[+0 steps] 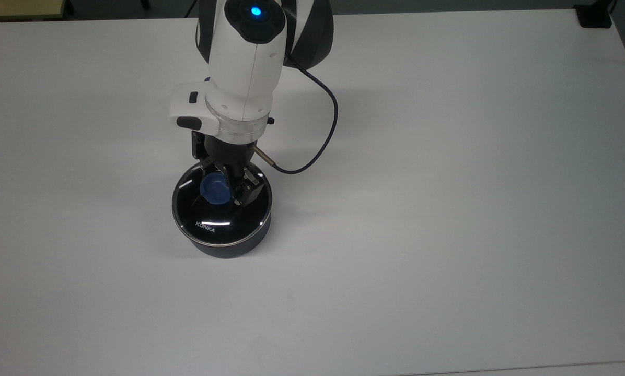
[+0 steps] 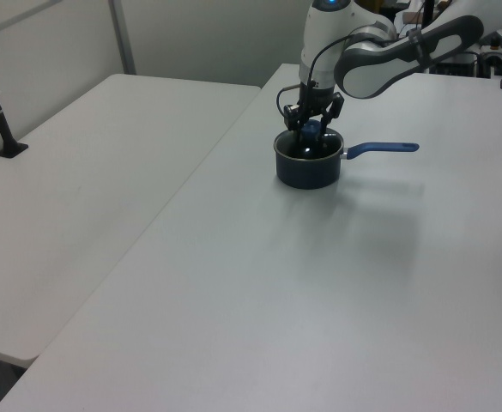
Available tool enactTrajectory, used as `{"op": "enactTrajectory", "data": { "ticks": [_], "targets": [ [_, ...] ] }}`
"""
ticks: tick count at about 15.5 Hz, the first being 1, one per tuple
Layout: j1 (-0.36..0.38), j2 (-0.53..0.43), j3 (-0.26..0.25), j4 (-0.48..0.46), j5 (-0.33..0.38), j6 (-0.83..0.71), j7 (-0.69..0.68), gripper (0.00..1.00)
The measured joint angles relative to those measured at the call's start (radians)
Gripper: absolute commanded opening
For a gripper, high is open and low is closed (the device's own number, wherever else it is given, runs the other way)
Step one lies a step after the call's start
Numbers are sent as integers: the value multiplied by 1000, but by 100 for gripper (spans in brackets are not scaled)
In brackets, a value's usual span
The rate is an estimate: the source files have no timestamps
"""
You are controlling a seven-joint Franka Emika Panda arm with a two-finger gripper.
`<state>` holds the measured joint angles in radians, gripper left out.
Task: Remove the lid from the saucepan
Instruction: 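Close the gripper around the blue lid knob, then lift the glass lid up off the saucepan rim and move it aside, then lower the held lid onto the table beside the saucepan handle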
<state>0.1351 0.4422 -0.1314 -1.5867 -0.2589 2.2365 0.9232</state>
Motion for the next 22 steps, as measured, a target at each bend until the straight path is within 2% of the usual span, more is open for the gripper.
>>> {"op": "enactTrajectory", "data": {
  "ticks": [7,11,17,22],
  "targets": [
    [-9,-26,10,3,0,-14,-95,64],
    [-84,-126,104,-28,8,-166,-285,65],
    [-118,-316,210,-233,21,-277,-468,65],
    [-117,-414,317,-402,59,-307,-570,65]
  ]
}}
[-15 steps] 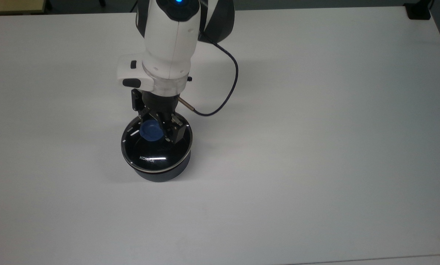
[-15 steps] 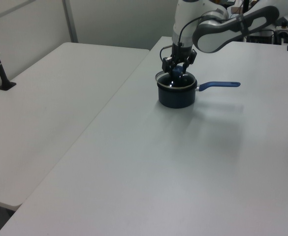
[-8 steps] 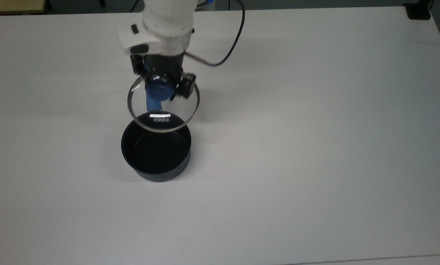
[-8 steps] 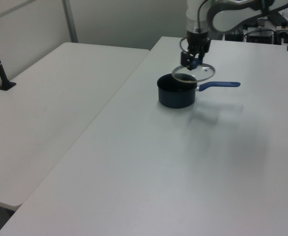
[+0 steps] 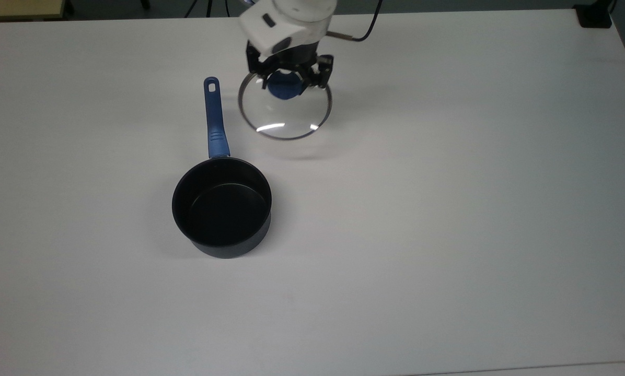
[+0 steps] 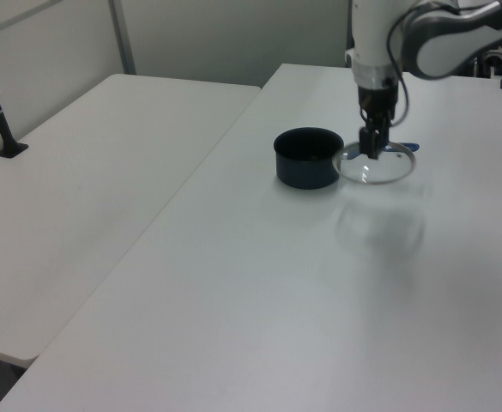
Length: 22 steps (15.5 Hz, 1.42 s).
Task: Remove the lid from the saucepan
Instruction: 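Lower the held lid onto the table beside the saucepan handle, then open the gripper and raise it away from the lid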
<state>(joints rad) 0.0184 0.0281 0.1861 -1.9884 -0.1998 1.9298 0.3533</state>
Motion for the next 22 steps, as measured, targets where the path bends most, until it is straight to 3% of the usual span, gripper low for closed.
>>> {"op": "enactTrajectory", "data": {
  "ticks": [6,11,13,15,16,22],
  "targets": [
    [-1,-4,6,-120,1,1,-38,65],
    [-1,61,6,-133,1,29,-43,65],
    [-1,96,6,-133,1,51,-43,73],
    [-1,117,6,-132,0,59,-43,95],
    [-2,120,6,-130,0,59,-42,100],
    [-5,112,4,-82,0,50,-6,100]
  ]
}}
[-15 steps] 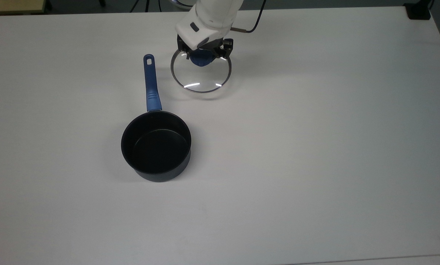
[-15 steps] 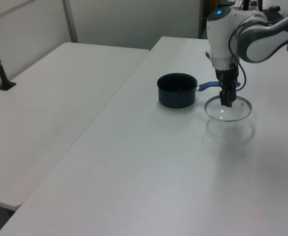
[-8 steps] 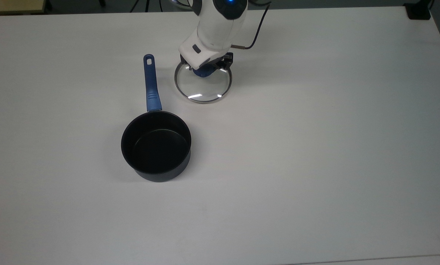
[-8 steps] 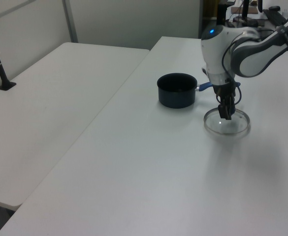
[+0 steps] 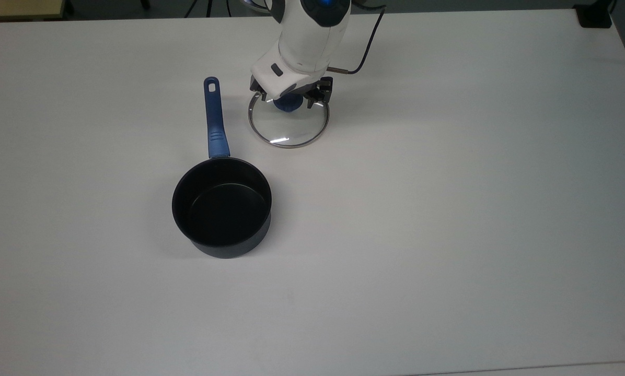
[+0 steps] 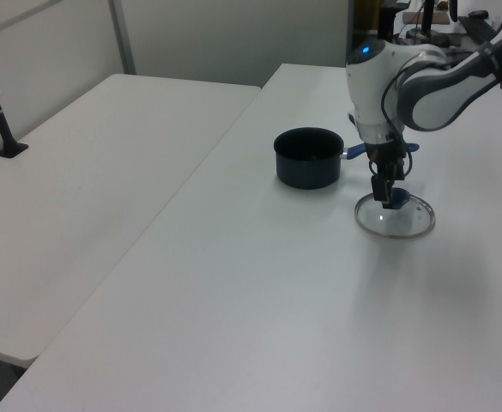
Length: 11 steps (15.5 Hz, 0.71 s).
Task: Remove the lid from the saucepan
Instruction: 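Open the gripper and raise it away from the lid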
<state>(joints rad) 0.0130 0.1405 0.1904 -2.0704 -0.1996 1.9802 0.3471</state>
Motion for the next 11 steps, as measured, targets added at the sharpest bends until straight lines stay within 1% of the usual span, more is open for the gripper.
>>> {"op": "enactTrajectory", "data": {
  "ticks": [2,4,7,9,11],
  "targets": [
    [-1,-11,0,52,0,-50,1,100],
    [-6,-25,-1,126,5,-117,4,100],
    [-39,-44,-7,255,68,-203,6,100],
    [-55,-57,-32,327,89,-243,7,100],
    [-63,-80,-79,366,106,-258,3,100]
  ]
}}
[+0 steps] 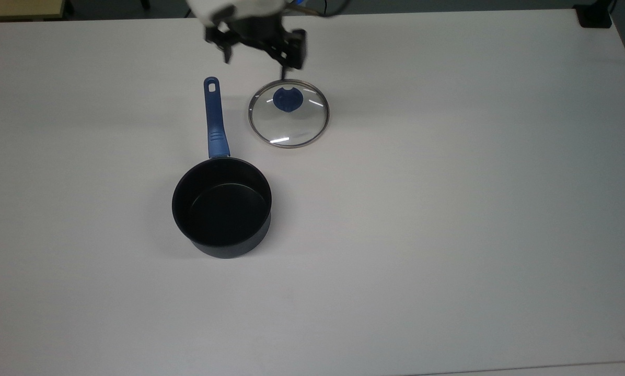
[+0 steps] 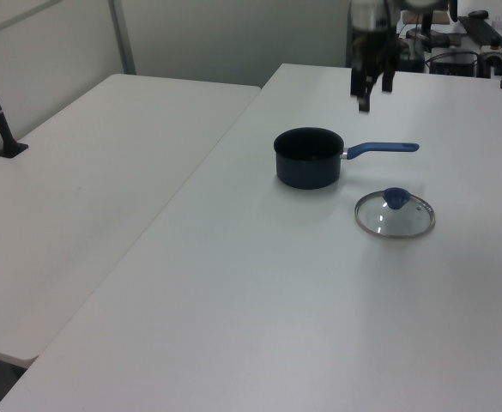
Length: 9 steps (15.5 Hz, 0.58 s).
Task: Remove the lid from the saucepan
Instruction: 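Open the gripper and raise it away from the lid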
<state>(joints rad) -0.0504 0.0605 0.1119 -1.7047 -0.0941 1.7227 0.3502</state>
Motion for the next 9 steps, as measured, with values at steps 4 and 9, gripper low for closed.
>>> {"op": "enactTrajectory", "data": {
  "ticks": [4,9],
  "targets": [
    [1,-51,-85,10,19,-1,-52,100],
    [19,-99,-190,44,27,-1,-207,100]
  ]
}}
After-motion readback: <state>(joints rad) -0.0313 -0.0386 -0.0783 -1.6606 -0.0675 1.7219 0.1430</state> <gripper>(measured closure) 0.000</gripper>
